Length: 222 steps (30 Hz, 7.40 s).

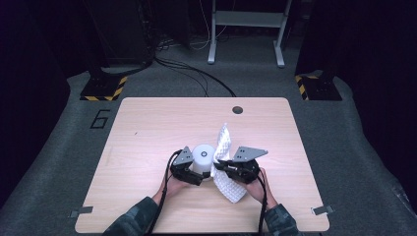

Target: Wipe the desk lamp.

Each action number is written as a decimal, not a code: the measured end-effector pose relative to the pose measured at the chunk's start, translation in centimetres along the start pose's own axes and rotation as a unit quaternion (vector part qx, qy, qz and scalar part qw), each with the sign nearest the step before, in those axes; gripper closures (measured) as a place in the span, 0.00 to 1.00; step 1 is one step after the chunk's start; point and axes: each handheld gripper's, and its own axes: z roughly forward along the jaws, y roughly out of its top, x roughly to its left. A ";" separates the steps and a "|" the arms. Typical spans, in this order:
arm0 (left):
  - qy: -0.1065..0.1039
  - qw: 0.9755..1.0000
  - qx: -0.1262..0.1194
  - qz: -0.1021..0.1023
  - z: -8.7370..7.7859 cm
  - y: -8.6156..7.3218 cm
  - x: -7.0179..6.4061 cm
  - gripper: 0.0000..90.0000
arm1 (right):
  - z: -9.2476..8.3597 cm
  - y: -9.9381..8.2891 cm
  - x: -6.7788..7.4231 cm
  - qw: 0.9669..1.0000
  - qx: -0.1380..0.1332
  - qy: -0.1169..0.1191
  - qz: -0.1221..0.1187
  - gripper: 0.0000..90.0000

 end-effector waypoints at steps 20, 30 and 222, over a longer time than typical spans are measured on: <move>-0.007 1.000 0.001 -0.001 -0.1 0.0 0.0 0.09 | 3.5 0.7 1.9 0.998 0.021 0.042 -0.046 0.94; -0.003 1.000 0.003 0.001 -0.1 0.0 0.0 0.08 | 0.8 -0.6 0.6 1.000 -0.004 0.021 0.000 0.94; -0.071 0.997 0.036 0.016 -1.4 2.3 -9.4 0.55 | -2.2 0.1 3.1 0.991 0.100 0.024 0.089 0.93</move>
